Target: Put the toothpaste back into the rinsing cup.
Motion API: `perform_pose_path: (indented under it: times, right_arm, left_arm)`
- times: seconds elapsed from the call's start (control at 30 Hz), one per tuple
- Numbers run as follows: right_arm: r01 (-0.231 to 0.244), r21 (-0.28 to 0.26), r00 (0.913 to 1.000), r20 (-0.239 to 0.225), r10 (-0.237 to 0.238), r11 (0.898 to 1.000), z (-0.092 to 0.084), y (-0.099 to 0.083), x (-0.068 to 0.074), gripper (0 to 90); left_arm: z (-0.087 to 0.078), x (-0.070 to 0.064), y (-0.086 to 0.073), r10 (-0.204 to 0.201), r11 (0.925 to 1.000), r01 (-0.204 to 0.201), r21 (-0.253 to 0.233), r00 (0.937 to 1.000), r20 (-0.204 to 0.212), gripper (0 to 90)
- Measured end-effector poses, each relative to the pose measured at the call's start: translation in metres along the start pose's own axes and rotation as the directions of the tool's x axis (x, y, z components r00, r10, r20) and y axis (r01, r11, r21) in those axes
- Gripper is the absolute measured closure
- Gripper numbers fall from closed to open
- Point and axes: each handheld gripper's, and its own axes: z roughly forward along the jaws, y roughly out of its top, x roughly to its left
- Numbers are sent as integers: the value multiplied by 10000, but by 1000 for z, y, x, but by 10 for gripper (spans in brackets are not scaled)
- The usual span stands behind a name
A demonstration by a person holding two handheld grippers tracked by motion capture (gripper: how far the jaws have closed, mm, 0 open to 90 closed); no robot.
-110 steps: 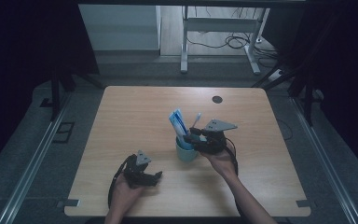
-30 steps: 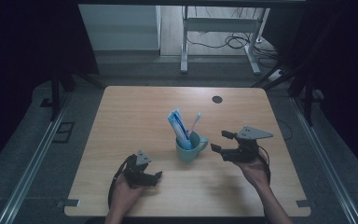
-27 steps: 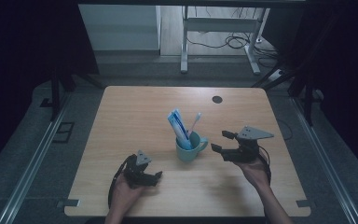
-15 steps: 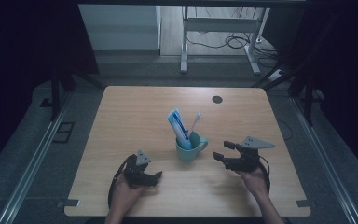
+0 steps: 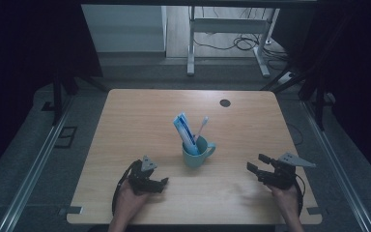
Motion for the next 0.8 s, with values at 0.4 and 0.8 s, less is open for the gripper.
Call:
perform_pose_path:
  times: [0.4,0.8]
  right_arm:
    - [1045,2022,9871,981,-1263,9737,17,-16,-8,154]
    - [1137,3250,9805,1157,-1588,9388,27,-21,-7,128]
  left_arm:
    - [0,0,0,55,10000,-55,44,10000,2,127]
    - [0,0,0,-10,10000,10,9,10000,-12,127]
